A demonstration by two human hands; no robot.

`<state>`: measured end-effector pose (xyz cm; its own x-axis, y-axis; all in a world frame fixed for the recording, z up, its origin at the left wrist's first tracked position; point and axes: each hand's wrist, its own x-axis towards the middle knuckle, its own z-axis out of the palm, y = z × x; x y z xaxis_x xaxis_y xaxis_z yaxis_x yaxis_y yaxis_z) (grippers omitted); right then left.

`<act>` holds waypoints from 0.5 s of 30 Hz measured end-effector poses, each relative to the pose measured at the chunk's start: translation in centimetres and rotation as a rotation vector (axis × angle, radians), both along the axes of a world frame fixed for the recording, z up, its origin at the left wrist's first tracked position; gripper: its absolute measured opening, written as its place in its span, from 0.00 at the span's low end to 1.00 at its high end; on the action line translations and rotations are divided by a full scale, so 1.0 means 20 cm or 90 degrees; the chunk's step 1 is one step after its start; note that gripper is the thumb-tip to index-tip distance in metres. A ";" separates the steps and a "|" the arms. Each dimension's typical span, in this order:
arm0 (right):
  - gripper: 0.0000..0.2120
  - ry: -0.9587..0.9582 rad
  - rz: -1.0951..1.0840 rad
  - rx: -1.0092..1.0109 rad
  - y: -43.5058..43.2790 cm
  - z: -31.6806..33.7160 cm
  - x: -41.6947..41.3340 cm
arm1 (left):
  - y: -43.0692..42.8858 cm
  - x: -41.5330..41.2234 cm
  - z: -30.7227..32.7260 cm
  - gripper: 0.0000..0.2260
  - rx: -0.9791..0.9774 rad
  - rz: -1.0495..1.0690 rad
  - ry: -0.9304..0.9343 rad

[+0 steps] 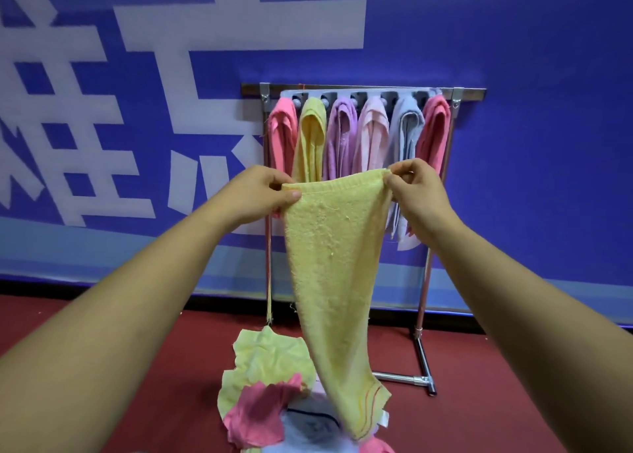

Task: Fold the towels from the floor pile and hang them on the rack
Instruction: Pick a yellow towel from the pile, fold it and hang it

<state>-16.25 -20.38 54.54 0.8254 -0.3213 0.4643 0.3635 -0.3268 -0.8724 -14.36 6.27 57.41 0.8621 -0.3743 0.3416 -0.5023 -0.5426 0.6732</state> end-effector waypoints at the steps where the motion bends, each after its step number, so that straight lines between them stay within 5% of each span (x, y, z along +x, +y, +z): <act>1: 0.07 0.002 0.010 -0.003 0.00 0.00 0.00 | 0.00 -0.01 0.00 0.04 -0.010 -0.011 0.011; 6: 0.07 0.048 0.108 -0.057 -0.01 0.00 -0.03 | 0.02 -0.07 0.03 0.12 -0.014 -0.108 0.071; 11: 0.07 0.053 0.118 -0.022 0.00 0.01 -0.01 | -0.01 -0.15 0.04 0.04 -0.044 -0.266 0.143; 15: 0.06 0.081 0.140 -0.037 0.02 0.01 -0.01 | -0.03 -0.19 0.08 0.08 0.016 -0.336 0.173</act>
